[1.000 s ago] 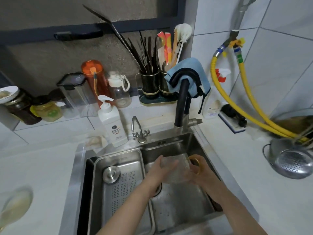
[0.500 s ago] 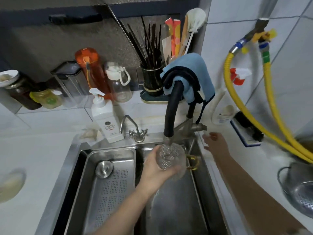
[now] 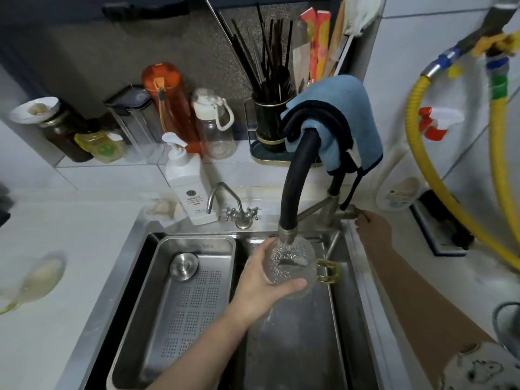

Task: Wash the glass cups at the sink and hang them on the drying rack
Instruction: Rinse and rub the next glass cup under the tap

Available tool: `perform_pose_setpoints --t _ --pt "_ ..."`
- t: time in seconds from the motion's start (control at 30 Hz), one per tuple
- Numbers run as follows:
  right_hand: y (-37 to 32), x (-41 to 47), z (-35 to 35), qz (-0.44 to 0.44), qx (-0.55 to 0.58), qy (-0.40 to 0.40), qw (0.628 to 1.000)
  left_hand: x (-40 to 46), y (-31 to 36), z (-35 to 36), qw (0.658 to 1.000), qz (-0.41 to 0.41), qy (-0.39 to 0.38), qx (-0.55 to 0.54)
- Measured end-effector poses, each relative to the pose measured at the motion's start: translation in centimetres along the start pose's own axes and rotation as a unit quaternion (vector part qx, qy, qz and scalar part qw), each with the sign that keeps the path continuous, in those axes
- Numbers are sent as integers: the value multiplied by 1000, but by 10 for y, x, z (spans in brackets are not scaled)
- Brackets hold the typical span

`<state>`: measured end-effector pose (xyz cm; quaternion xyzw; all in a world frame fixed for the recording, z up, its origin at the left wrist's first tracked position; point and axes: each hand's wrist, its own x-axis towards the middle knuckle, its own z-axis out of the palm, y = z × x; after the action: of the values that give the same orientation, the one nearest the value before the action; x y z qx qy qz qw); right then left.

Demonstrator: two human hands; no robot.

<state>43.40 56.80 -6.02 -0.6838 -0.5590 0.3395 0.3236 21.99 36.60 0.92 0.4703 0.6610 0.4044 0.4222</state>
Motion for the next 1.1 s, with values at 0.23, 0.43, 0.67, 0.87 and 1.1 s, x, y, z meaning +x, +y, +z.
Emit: perform_pose_setpoints --t 0.23,0.43,0.67,0.87,1.1 --pt "10 11 2 14 57 7 998 -1 1 0 1000 -7 -4 16" --pt "16 15 3 21 75 4 997 2 -2 1 1000 -11 7 20" --pt "16 16 4 14 59 10 998 2 -9 -1 1000 -17 -5 20" --pt "4 6 1 32 70 2 997 2 -9 -2 1000 -14 -6 21" --pt "-27 -96 2 50 278 -176 943 5 -17 -13 999 -26 -12 -25"
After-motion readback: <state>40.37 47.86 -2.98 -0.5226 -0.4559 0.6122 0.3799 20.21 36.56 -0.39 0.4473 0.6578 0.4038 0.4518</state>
